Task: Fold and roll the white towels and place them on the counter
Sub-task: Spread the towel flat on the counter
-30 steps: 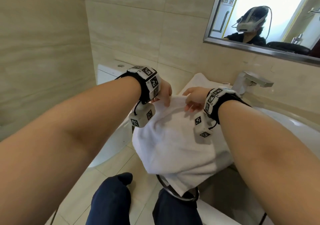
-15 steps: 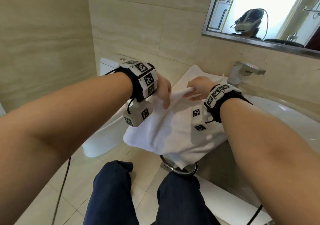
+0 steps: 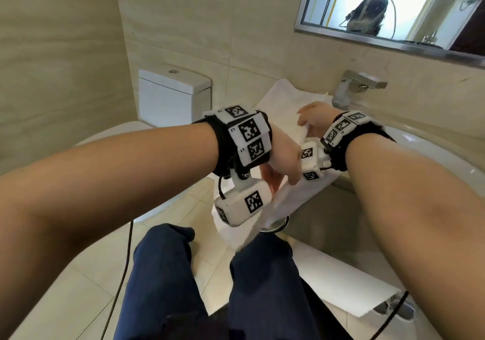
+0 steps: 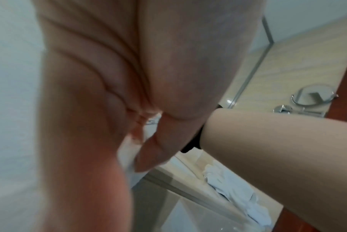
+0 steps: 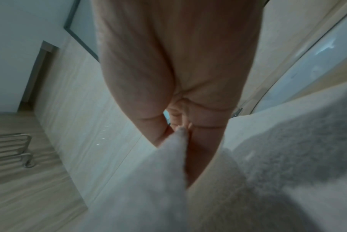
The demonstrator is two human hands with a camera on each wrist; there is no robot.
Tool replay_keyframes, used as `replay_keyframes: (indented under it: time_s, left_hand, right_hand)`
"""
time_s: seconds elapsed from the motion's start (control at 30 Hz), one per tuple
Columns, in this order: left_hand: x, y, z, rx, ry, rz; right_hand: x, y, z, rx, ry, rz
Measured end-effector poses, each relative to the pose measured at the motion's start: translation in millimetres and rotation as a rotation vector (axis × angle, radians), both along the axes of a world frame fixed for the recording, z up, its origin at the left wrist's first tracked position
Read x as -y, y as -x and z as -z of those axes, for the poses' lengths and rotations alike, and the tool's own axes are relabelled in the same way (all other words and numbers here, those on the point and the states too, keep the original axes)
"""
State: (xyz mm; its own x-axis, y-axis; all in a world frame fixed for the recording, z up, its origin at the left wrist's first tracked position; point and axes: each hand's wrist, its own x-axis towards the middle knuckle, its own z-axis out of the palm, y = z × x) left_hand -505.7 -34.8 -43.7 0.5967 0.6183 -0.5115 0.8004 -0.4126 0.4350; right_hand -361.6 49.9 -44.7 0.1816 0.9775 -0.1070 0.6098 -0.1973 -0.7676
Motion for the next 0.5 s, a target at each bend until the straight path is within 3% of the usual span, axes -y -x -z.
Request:
replay_keyframes:
  time_s: [0.1, 0.37, 0.43, 0.5]
  left_hand:
    - [-2, -2, -2, 0.172, 0.094, -0.03]
    - [-73, 17, 4, 0.295, -0.31, -0.393]
    - [-86, 21, 10, 0.249, -0.341, -0.439]
    - [-96, 22, 17, 0.172, -0.353, -0.458]
  right_hand:
    - [1, -6, 2, 0.031, 0.015, 0.005]
    - [5, -30, 2, 0.09, 0.17, 0.03]
    - [6, -32, -1, 0.015, 0.171, 0.049]
    - [7, -33, -3, -0.176, 0.11, 0.08]
